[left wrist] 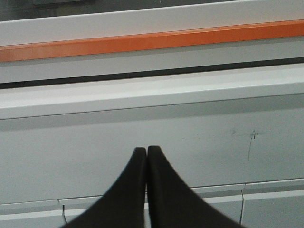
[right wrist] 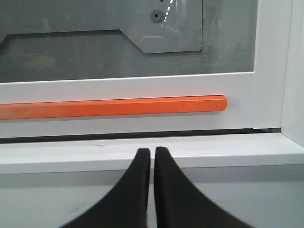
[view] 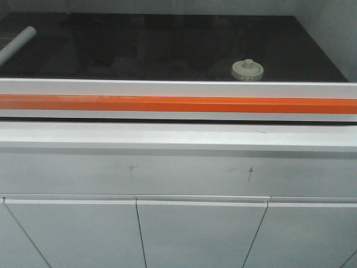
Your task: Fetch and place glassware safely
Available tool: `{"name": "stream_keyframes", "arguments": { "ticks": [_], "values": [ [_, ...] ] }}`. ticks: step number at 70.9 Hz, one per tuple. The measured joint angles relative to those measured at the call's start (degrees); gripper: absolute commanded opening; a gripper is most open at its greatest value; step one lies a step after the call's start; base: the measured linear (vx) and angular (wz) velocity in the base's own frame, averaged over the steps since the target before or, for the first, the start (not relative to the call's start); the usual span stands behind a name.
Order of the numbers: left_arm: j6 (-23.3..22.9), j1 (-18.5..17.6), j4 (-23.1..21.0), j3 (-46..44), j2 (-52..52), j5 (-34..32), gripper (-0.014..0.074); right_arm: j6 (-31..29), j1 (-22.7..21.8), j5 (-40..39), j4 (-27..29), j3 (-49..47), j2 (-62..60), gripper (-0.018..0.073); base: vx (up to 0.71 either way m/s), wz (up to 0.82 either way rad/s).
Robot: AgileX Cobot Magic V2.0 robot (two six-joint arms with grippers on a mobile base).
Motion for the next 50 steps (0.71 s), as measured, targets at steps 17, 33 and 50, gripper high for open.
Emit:
{"name": "stream_keyframes", "arguments": {
  "ticks": [17,33,50],
  "values": [
    [0.0,0.0,0.0,0.0,0.0,0.0,-0.0007,0.0,0.0,0.0,0.0,0.0,0.0,-0.0004,0.0,0.0],
    [0.0,0.0,0.0,0.0,0.0,0.0,-0.0007,0.0,0.0,0.0,0.0,0.0,0.0,-0.0004,0.0,0.0],
    [0.0,0.0,0.0,0.0,0.0,0.0,-0.0007,0.0,0.0,0.0,0.0,0.0,0.0,-0.0004,0.0,0.0]
  ]
}}
